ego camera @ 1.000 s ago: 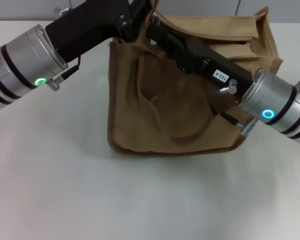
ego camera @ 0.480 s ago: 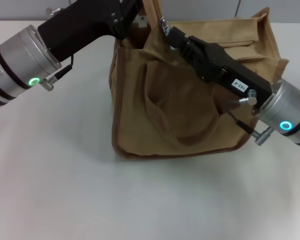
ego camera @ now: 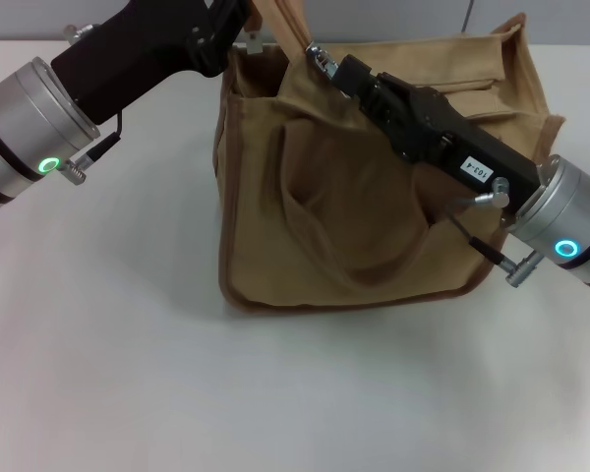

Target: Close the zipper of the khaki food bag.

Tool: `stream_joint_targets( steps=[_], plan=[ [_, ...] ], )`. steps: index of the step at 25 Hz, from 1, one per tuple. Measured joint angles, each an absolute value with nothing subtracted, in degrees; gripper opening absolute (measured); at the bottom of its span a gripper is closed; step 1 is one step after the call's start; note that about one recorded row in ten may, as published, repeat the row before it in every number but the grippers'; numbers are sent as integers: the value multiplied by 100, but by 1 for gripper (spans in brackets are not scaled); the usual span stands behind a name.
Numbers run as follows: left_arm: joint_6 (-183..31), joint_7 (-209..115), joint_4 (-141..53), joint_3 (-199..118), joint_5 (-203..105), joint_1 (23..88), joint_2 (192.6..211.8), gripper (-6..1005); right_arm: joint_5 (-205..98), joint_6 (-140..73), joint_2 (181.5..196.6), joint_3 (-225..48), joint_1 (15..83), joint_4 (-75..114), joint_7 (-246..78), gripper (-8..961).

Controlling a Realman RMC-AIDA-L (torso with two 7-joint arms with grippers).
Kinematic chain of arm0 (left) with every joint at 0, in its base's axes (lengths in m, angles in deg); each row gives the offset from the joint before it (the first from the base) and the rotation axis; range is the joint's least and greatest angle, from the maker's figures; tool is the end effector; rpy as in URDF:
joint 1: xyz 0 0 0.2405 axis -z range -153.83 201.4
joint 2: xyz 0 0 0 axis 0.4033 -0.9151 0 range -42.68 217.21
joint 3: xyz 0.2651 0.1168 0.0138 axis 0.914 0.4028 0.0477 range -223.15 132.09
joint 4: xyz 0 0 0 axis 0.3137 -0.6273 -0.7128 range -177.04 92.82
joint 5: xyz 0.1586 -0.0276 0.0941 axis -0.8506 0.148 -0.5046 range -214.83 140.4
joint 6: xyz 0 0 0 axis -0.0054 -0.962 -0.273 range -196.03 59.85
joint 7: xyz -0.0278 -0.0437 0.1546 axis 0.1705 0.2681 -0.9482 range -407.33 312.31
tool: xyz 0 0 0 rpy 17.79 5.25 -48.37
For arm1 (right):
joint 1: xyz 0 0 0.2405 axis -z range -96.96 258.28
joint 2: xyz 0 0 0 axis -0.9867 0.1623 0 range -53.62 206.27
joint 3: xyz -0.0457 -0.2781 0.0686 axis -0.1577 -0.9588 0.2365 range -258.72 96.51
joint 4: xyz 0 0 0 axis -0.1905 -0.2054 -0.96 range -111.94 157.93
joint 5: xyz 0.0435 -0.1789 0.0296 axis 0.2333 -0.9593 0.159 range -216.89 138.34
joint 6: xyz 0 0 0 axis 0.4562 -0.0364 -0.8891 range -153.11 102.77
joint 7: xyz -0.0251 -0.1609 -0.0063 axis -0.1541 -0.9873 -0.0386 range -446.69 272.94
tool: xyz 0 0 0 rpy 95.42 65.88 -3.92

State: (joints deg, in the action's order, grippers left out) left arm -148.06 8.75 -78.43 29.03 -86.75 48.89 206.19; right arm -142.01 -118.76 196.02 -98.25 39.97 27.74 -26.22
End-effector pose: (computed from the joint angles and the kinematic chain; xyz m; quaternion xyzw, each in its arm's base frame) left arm -0.1911 0.3502 -0.0075 -0.8240 -0.0861 -0.4949 0.2621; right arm 0.1800 0.3351 -0.0712 -0.7833 0.2827 0.5459 0.0922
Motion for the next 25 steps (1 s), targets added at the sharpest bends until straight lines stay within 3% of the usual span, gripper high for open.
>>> stream_joint_targets(
  steps=[25],
  plan=[
    [-14744,835,-7627,1907,-8668,4596,20594,48,-14184,-12005,19566,-9395,5119,2014,-2247,0]
  ],
)
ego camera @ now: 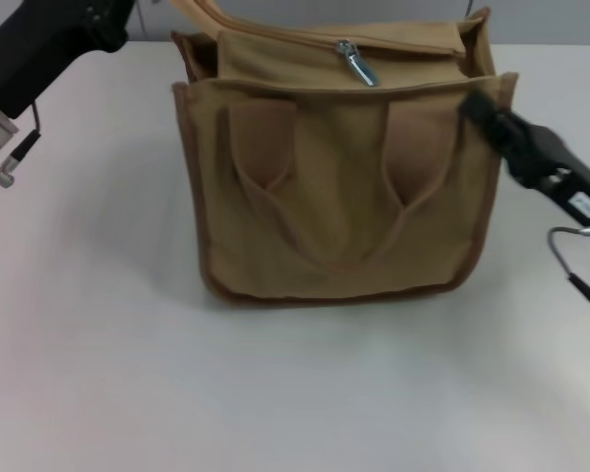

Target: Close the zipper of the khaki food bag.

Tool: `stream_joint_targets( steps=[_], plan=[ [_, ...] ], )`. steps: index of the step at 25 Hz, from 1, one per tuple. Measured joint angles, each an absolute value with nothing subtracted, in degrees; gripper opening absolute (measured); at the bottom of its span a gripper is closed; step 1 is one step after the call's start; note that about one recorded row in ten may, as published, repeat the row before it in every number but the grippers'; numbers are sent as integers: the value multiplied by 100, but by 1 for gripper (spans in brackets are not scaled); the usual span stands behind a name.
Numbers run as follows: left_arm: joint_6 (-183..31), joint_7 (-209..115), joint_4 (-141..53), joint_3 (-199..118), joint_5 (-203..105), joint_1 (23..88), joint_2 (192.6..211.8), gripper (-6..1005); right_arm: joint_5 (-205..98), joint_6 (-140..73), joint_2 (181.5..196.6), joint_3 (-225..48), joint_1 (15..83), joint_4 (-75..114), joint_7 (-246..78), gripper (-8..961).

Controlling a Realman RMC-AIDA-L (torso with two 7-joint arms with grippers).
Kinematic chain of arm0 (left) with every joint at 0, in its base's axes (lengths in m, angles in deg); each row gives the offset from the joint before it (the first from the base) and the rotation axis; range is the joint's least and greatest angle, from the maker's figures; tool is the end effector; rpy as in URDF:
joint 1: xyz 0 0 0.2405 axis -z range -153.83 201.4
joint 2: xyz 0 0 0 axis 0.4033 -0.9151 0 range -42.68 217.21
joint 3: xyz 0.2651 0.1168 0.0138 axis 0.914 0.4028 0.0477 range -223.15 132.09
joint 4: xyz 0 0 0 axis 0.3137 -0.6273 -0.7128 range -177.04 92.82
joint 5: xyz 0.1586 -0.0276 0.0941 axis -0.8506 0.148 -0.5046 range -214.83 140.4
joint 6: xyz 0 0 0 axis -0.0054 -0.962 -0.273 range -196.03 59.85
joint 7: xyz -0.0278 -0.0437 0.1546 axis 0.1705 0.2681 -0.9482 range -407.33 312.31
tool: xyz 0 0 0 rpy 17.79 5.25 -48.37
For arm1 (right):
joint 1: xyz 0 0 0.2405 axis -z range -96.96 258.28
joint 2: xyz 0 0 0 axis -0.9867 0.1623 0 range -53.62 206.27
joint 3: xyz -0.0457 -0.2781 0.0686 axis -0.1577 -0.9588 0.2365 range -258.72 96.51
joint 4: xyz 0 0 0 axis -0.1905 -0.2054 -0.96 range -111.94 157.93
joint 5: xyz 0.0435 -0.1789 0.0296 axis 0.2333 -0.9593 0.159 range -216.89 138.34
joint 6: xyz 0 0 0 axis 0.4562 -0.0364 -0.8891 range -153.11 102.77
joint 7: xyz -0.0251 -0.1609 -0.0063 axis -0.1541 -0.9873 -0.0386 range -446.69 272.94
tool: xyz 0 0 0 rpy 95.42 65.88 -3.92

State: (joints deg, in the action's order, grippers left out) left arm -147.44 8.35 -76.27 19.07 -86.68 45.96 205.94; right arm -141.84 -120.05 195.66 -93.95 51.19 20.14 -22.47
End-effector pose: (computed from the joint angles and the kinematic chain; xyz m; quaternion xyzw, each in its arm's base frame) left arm -0.2339 0.3544 0.0251 -0.7810 -0.1329 -0.4974 0.3535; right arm 0.2531 0.3137 -0.0404 -0.7465 0.3354 0.5424 0.1896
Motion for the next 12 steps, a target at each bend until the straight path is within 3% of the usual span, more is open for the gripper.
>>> stream_joint_targets(
  steps=[7,12],
  plan=[
    [-14754,831,-7620,1856,-8667,4510,20579,47,-14164,-12265,19560,-9097,5414,1665,-2050,17],
    [-14838,835,-7620,1916,-8674,4537,20598,47,-14160,-13007,19576,-9158,5212,1702,-2231,45]
  ],
)
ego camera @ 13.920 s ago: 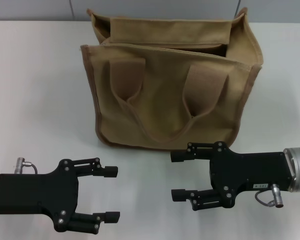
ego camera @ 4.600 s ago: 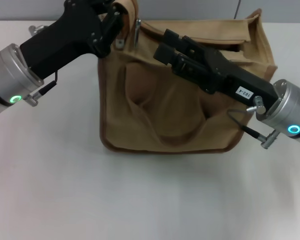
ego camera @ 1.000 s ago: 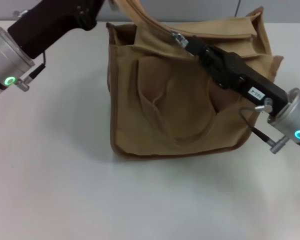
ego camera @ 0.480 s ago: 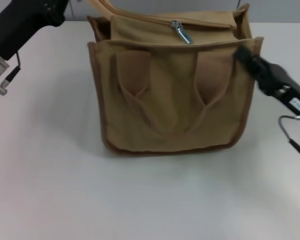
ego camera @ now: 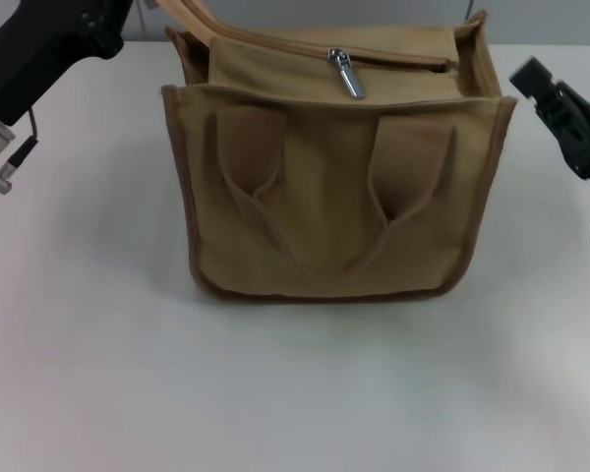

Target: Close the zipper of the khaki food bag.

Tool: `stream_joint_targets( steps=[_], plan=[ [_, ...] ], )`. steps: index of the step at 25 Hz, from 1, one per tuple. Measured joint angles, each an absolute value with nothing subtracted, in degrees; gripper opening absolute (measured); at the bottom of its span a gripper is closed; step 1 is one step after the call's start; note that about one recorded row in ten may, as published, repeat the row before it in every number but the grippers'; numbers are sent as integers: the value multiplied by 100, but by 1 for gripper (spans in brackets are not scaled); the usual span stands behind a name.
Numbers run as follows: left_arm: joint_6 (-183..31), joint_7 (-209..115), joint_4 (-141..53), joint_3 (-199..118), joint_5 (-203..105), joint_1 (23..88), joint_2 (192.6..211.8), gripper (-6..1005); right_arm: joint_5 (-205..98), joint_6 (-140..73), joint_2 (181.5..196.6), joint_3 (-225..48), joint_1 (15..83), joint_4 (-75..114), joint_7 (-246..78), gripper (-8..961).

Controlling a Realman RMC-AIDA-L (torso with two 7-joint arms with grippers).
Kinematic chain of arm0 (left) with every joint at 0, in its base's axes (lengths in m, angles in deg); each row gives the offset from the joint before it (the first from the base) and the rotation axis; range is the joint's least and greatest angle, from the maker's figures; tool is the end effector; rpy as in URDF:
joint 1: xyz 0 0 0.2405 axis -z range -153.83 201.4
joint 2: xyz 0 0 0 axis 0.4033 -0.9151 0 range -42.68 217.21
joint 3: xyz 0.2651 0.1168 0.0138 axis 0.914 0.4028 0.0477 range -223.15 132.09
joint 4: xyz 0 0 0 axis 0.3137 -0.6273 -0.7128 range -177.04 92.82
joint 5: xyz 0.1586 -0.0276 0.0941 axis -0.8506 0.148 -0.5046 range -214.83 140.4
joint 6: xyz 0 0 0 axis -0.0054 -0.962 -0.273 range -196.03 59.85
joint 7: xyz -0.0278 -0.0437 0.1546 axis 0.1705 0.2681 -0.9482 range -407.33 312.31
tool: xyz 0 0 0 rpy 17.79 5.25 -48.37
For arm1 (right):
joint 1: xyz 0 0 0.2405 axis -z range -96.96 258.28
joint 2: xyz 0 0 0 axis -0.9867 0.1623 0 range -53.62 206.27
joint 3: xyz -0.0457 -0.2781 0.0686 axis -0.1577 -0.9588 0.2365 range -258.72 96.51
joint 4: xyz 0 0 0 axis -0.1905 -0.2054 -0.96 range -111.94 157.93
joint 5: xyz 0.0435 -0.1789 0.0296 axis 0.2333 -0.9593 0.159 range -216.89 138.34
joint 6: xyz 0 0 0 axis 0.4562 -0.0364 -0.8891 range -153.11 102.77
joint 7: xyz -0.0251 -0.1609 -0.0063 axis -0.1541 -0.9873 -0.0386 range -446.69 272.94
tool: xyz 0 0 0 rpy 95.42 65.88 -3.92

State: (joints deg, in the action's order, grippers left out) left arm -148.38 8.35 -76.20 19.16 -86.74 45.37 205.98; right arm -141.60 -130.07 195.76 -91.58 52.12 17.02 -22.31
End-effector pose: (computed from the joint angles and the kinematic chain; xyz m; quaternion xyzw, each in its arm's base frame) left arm -0.2355 0.3500 0.0246 -0.7810 -0.1325 -0.4997 0.3503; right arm 0.2440 0.3011 -0.0146 -0.7355 0.2749 0.5934 0.1775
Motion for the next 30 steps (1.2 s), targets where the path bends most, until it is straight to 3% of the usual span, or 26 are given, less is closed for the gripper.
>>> stream_joint_targets(
  steps=[11,20,22,27,30],
  plan=[
    [-15081,904,-7662,2043,-8672,4708,20617,48,-14206,-12945,19573,-9521,4621,1685,-2103,107],
    [-15010,908,-7633,2178,-8718,4933,20621,48,-14232,-13354,19524,-9616,4556,505,235,288],
    [-15009,909,-7634,2244,-8718,4948,20622,48,-14237,-13443,19458,-9778,4533,-115,1607,328],
    [-15015,881,-7653,2321,-8710,4969,20627,47,-14248,-13132,19264,-10648,4347,-615,3896,563],
    [-15046,882,-7702,2366,-8690,4993,20635,47,-14249,-12909,19248,-11061,4177,-606,4320,600]
  ],
)
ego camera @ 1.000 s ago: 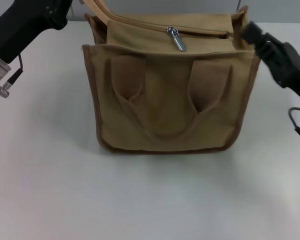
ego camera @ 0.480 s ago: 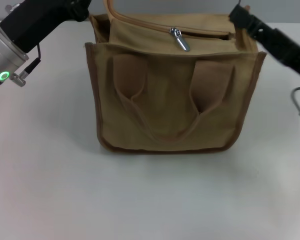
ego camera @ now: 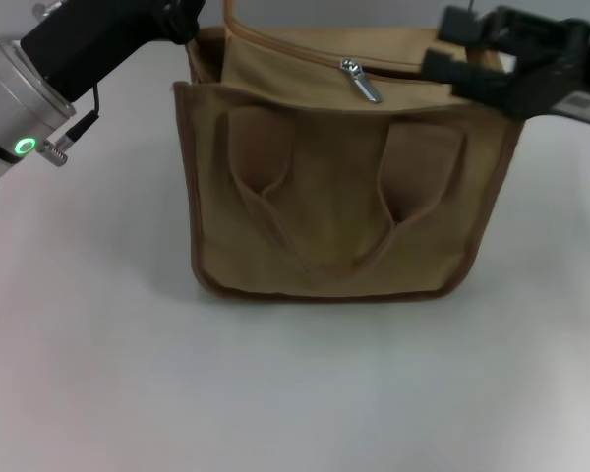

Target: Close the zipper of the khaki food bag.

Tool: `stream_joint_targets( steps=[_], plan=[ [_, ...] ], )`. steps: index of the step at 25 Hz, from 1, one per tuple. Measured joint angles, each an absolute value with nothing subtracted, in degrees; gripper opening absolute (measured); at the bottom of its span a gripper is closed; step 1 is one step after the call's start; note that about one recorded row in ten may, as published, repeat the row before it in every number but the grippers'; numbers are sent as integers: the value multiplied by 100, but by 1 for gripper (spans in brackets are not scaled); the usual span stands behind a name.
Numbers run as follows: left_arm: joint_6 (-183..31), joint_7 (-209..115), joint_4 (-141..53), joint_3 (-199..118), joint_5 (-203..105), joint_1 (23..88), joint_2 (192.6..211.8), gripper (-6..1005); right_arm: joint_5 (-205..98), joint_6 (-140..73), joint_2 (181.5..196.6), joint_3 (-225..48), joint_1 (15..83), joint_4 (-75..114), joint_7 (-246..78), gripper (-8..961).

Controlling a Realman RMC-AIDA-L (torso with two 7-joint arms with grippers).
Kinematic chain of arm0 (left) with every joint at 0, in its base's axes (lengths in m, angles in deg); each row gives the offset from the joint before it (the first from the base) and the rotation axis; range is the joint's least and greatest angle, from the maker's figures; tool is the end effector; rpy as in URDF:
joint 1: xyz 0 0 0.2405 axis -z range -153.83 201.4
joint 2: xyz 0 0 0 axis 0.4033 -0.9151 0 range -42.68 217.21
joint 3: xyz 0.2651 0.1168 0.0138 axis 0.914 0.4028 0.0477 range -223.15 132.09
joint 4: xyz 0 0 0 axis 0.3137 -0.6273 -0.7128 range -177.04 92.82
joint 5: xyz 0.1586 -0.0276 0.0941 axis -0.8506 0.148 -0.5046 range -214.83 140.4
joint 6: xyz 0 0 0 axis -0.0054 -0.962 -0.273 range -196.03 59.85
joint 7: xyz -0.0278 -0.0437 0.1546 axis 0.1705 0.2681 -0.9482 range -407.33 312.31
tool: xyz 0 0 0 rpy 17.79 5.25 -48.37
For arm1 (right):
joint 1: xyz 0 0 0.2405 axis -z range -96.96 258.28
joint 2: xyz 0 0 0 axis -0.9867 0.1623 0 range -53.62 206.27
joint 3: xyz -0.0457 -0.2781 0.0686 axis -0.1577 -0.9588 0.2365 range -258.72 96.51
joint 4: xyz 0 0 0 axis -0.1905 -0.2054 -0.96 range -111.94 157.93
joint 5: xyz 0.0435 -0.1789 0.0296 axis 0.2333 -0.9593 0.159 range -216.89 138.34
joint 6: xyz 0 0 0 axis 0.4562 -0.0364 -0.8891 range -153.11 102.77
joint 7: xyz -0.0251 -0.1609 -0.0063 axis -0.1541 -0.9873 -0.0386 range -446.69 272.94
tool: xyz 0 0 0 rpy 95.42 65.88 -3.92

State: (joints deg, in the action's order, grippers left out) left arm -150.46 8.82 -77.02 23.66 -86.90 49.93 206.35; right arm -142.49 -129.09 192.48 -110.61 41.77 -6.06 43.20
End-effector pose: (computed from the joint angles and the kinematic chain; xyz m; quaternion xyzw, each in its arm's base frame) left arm -0.1923 0.3564 0.0086 -0.8034 -0.0843 -0.5174 0.2825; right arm 0.1943 0.3541 0.0112 0.7320 -0.5213 -0.4211 0.1226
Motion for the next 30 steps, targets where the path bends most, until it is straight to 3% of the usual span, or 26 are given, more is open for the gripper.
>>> stream_joint_targets(
  steps=[8,30],
  plan=[
    [-15065,960,-8003,2428,-8689,5047,20637,47,-14247,-12591,19271,-11821,3907,-857,4383,638],
    [-15072,971,-8037,2531,-8676,5083,20636,47,-13850,-12789,19214,-11625,4408,-1058,3350,637]
  ],
)
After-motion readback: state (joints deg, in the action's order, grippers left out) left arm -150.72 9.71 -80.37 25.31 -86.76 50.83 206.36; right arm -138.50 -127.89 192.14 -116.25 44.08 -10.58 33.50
